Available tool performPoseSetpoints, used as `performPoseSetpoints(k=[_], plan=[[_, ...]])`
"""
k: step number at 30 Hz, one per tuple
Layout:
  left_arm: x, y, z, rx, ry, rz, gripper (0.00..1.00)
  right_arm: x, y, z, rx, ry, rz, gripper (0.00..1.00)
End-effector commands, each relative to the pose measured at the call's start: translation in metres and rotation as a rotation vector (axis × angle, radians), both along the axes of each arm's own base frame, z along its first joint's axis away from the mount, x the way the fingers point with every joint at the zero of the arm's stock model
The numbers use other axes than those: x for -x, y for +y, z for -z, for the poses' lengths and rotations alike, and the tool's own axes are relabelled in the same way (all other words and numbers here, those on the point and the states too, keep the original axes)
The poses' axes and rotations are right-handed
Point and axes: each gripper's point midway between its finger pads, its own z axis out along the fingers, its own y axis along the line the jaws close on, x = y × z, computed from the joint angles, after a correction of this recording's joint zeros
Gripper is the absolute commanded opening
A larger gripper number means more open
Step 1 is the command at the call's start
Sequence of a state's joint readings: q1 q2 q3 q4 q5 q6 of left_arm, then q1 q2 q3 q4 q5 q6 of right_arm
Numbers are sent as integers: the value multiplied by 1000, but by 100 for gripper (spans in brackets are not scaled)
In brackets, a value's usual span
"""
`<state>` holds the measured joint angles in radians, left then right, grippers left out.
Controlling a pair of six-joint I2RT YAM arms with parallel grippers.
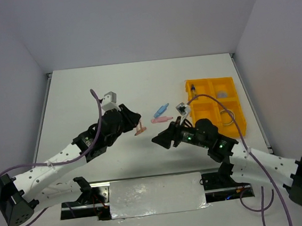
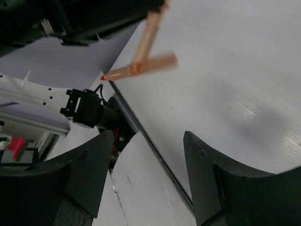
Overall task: Sort the stationery into containers
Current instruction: Close the pen cap on the pen.
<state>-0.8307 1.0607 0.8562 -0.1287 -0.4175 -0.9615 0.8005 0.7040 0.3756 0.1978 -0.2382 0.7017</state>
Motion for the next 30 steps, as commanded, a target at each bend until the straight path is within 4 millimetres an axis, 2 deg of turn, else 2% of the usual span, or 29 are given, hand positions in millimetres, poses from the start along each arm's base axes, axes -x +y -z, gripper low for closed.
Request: performPoseSetpoints(k=[1,3,4,6,7,10,11,13,19,21,26,30], plan=[[6,1,-13,126,-2,-92,0,-13,34,-74,-150,-168,56,69],[16,3,-17,156,-6,-92,0,-25,45,-74,-124,-157,112,68],[19,5,-17,159,-7,-93,0,-25,54,-66,-100,-140,117,66],[28,10,-16,161,0,-106,0,-34,58,-71,-105,-136,176,61],[30,11,-18,165,-2,-108,0,-33,66,-64,-83,-123,169,60],[32,17,-16,148,-7,-118,0,-38,63,-69,-75,-119,229,58],[32,19,-21,148,-14,-122,0,-37,58,-59,-72,-118,238,58],[33,24,-23,126,-17,-132,0,-29,51,-64,-122,-155,215,59],[32,26,-29,130,-41,-126,0,-2,62,-64,-129,-285,39,61],[32,23,-28,110,-36,-114,0,6,63,-69,-131,-380,-15,61],[36,13,-37,94,-36,-47,0,20,66,-53,12,-632,-161,63],[40,9,-43,81,-34,-6,0,28,68,-46,78,-706,-240,67]])
